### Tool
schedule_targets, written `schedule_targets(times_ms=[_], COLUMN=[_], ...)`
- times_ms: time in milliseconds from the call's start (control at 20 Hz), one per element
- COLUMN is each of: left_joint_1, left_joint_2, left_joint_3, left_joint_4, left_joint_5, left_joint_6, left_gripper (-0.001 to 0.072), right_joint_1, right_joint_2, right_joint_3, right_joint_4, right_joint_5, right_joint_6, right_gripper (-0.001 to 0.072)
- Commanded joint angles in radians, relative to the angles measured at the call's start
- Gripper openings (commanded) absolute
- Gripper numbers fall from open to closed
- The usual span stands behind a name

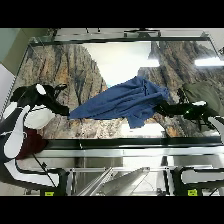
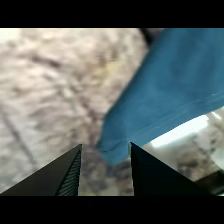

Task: Fold the shirts.

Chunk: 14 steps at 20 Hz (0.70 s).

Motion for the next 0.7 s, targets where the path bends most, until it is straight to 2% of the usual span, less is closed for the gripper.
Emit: schedule_targets(times_ms=[0,100,150,200,250,300,350,500,650], left_joint_1=[-0.001,-0.001,-0.001,-0.001,-0.001,-0.001,-0.001,0.000,0.008], left_joint_2=[-0.058,-0.071,-0.071,-0.069,-0.068,-0.068,-0.068,-0.068,-0.068], left_joint_3=[0.002,0.002,0.002,0.003,0.011,0.030,0.055,0.153,0.252], left_joint_4=[-0.086,-0.090,-0.090,-0.109,-0.138,-0.169,-0.208,-0.369,-0.666], left_joint_5=[-0.084,-0.077,-0.068,-0.063,-0.067,-0.080,-0.096,-0.180,-0.347], left_joint_6=[0.082,0.082,0.081,0.080,0.080,0.080,0.082,0.081,0.078], left_gripper=[0.0340,0.0336,0.0334,0.0332,0.0231,0.0048,0.0026,0.0025,0.0025], right_joint_1=[0.001,0.001,0.001,0.002,0.002,0.003,0.005,0.004,-0.014], right_joint_2=[0.000,0.000,0.000,0.000,0.000,0.000,0.000,0.009,0.089], right_joint_3=[0.001,0.001,0.001,0.001,0.001,0.001,0.001,0.002,0.018], right_joint_4=[0.003,0.003,0.008,0.011,0.010,0.011,0.011,0.011,0.013], right_joint_5=[0.002,0.006,0.006,0.006,0.006,0.007,0.015,0.061,0.190], right_joint_6=[0.001,0.001,0.001,0.001,0.001,0.001,0.000,0.000,0.000], right_gripper=[0.0281,0.0278,0.0219,0.0122,0.0082,0.0077,0.0013,0.0012,0.0012])
